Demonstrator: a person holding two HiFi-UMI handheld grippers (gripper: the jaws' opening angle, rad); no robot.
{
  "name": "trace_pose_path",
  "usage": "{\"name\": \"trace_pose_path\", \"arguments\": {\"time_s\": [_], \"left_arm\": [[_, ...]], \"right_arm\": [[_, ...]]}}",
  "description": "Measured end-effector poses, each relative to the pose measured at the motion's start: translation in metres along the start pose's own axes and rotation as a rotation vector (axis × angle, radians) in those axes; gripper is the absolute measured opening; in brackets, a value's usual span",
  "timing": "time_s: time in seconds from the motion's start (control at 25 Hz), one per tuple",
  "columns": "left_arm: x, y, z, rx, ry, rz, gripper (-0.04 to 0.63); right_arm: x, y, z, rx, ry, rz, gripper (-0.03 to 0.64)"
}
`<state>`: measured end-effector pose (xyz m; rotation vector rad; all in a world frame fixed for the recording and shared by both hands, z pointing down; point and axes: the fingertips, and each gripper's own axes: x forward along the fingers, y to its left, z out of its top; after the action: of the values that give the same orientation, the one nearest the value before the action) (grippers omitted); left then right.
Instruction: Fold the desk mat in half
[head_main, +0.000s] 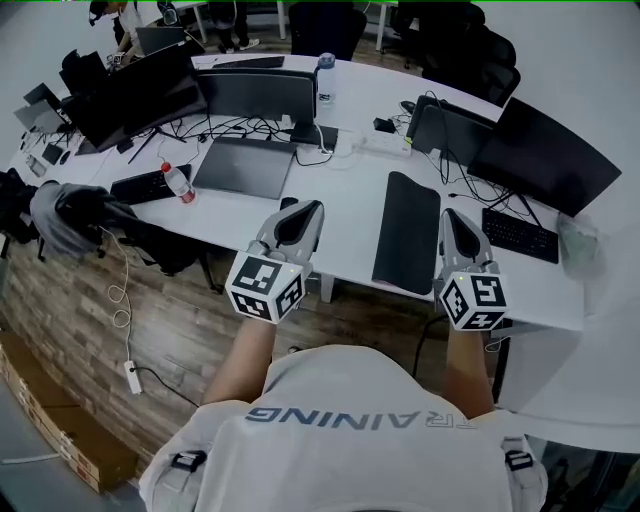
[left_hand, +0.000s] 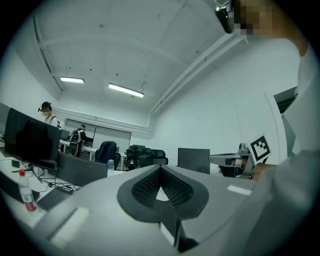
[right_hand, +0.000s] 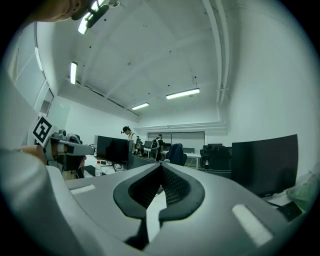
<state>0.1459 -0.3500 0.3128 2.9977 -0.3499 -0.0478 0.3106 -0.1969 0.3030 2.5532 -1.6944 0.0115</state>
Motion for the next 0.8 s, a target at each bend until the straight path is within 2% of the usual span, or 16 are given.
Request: {"name": "trace_pose_path", "arguments": {"time_s": [0.4,0.8], "left_arm": [[-0.029,0.018,0.008,0.004,-0.016,0.044,0.000],[-0.037,0.021,0.005,-0.005,-0.012,0.065,0.000]], "right_arm": [[0.014,0.029,0.004,0.035,-0.008,0.066,0.015],[0.016,0.035,-0.002,0.044,0.013,0.082,0.015]]}}
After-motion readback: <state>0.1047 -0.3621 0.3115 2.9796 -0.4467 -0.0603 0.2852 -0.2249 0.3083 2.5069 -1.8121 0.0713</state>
